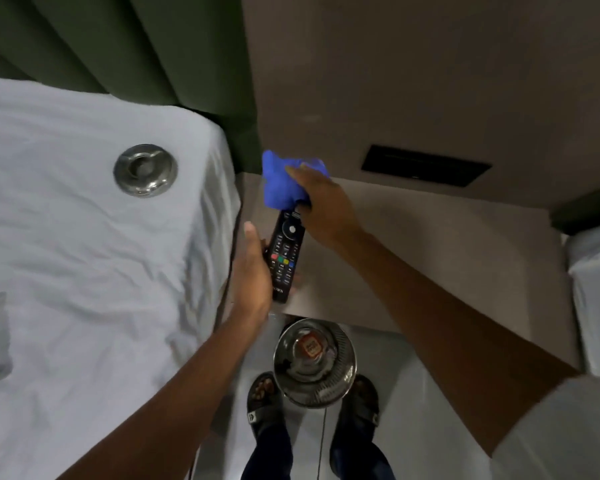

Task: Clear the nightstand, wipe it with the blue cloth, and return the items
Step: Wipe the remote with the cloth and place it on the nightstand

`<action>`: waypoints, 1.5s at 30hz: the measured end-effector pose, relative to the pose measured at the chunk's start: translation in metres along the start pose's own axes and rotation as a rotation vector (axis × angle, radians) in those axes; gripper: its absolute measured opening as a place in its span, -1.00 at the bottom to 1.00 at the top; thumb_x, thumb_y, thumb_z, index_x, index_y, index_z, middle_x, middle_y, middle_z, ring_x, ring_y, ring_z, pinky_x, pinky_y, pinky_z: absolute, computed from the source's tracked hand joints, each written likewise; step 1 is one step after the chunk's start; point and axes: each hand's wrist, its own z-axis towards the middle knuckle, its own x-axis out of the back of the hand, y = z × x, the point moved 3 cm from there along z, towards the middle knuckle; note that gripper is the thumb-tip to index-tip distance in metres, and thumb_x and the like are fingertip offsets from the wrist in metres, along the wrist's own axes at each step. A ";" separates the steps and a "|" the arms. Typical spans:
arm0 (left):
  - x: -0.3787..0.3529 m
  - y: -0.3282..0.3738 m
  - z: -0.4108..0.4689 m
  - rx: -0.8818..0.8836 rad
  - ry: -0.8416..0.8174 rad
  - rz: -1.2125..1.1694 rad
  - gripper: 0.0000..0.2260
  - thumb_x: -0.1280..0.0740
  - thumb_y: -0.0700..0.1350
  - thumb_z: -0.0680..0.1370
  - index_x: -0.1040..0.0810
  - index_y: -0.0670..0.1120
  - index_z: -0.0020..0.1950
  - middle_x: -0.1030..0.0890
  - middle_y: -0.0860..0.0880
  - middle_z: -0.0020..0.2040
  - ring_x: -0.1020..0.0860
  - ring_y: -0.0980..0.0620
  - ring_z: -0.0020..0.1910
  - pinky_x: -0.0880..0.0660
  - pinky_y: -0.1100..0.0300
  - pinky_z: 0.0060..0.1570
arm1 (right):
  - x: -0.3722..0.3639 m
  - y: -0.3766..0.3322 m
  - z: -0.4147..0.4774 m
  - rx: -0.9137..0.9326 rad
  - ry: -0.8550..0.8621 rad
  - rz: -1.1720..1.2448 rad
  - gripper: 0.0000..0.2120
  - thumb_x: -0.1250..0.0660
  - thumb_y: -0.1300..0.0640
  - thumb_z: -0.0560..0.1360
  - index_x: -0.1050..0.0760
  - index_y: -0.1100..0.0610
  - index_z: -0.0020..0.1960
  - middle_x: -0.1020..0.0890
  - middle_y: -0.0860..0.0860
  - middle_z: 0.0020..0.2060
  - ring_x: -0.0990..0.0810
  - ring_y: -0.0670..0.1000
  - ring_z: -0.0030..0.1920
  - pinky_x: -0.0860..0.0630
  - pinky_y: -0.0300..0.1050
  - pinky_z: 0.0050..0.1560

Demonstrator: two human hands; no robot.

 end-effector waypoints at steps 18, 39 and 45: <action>-0.185 -0.138 0.012 0.468 -0.162 -0.290 -0.42 -0.15 0.26 0.59 -0.67 -0.24 -0.04 -0.71 -0.26 -0.09 -0.68 -0.08 -0.20 -0.61 0.08 -0.02 | 0.042 0.167 -0.204 -0.370 -0.157 0.039 -0.62 -0.17 0.29 0.47 -0.53 0.11 0.24 -0.54 0.09 0.26 -0.43 0.12 0.31 -0.30 0.17 0.37; -0.196 -0.171 0.050 -0.207 -0.093 0.717 -0.78 -0.27 -0.10 0.61 -0.57 -0.04 0.22 -0.62 -0.11 0.17 -0.58 -0.10 0.13 -0.39 0.23 0.02 | 0.082 0.236 -0.208 -0.643 0.294 0.518 -0.68 -0.26 0.27 0.53 -0.45 0.06 0.25 -0.62 -0.02 0.05 -0.60 -0.10 0.03 -0.51 -0.15 0.07; -0.089 -0.037 0.072 -0.848 0.089 0.907 -0.75 -0.26 -0.09 0.57 -0.53 -0.10 0.21 -0.56 -0.18 0.10 -0.55 -0.18 0.05 -0.47 0.02 0.04 | 0.050 0.155 -0.157 -0.548 0.297 0.614 -0.74 -0.21 0.27 0.58 -0.42 0.08 0.24 -0.61 -0.01 -0.06 -0.63 -0.08 -0.03 -0.60 -0.04 -0.01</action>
